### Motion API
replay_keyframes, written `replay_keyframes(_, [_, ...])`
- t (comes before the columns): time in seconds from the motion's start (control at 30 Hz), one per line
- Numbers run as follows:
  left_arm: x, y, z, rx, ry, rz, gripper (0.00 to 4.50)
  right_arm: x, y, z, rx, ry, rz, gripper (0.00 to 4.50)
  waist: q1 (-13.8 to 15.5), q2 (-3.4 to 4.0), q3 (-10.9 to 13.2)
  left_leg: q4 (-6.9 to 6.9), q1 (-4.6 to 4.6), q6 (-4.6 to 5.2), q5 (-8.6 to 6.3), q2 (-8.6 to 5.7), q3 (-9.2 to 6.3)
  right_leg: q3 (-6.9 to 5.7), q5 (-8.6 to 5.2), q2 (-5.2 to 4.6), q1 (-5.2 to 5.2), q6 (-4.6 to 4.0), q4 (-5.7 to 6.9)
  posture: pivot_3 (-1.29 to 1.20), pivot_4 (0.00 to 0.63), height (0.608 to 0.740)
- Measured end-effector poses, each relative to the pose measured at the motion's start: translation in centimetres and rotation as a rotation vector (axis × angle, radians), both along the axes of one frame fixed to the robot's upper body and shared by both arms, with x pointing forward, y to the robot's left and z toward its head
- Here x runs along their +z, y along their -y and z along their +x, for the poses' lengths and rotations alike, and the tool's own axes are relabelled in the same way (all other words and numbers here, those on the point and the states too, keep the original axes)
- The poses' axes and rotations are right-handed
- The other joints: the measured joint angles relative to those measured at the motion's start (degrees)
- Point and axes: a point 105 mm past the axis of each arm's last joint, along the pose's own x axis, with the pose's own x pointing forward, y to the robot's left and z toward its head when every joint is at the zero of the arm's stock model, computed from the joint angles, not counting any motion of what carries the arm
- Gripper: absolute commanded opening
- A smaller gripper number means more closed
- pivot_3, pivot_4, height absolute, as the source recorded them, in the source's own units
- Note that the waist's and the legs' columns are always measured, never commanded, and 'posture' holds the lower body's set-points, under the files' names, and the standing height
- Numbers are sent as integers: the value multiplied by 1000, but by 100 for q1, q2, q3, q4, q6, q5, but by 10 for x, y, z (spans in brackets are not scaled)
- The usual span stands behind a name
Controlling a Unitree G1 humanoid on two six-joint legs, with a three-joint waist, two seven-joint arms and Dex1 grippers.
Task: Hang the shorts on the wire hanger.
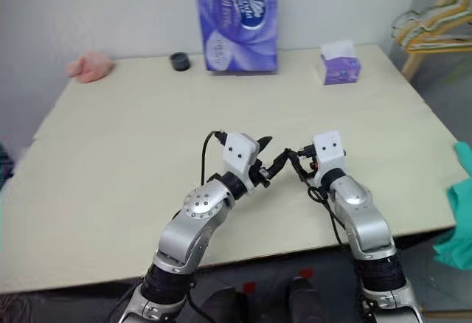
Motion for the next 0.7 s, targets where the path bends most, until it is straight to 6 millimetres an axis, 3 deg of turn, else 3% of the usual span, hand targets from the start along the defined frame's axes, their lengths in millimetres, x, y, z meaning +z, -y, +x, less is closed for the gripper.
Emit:
replay_keyframes(0.07, [-9,-6,-3,31,-22,-9,2775,-11,-8,0,7,-17,37,4487,67,-39,-65,-3,0,-1,0,1,-12,-12,0,-2,1,-1,-2,154,111,740])
replay_keyframes(0.2, [-24,-14,-4,77,-65,-10,2775,-32,-17,-1,17,-70,69,4487,204,-47,-77,-3,-10,-16,9,1,-27,-30,6,-6,-5,-12,0,183,106,740])
replay_keyframes(0.47, [-23,-27,-5,187,-41,-39,2775,-27,-36,10,80,-51,62,4487,353,-41,-149,-8,-11,-32,24,2,-65,-66,9,0,1,-27,2,248,90,740])
replay_keyframes(0.7, [-20,-31,0,173,-31,-20,2775,-27,-37,12,93,-33,48,4487,517,-42,-186,-8,-13,-40,31,2,-75,-78,11,1,3,-30,2,230,81,740])
